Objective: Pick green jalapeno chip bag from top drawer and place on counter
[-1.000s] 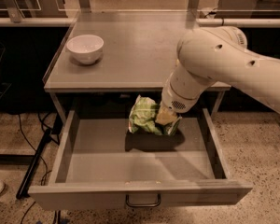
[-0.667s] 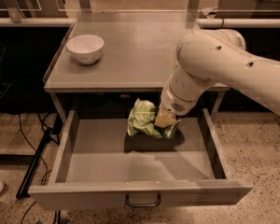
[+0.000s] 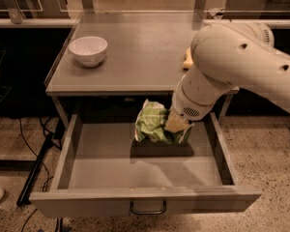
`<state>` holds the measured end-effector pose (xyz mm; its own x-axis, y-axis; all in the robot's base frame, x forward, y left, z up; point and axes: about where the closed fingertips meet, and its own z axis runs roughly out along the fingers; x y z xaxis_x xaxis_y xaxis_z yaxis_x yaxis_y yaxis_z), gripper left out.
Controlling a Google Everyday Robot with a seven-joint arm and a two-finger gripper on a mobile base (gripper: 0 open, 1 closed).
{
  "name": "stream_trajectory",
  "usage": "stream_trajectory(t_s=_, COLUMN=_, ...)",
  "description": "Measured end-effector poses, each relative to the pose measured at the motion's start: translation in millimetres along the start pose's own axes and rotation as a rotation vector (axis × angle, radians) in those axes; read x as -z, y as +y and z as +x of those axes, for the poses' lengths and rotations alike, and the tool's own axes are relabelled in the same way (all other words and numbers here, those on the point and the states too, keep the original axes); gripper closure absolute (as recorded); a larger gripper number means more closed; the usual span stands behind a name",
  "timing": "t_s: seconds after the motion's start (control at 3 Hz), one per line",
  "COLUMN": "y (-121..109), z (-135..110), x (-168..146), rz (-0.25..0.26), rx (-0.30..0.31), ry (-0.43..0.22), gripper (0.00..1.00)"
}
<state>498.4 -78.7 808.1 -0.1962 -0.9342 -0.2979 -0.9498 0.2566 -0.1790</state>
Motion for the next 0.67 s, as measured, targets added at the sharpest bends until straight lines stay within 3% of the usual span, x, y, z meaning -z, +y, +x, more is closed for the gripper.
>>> stream_trajectory(t_s=0.33, y=-9, z=-4, x=3, rz=0.011, rx=-0.006, ry=-0.022, gripper=1.0)
stream_trajectory(t_s=0.67, y=-27, z=-12, x=29, rz=0.063, rx=-0.004, ry=-0.035, gripper=1.0)
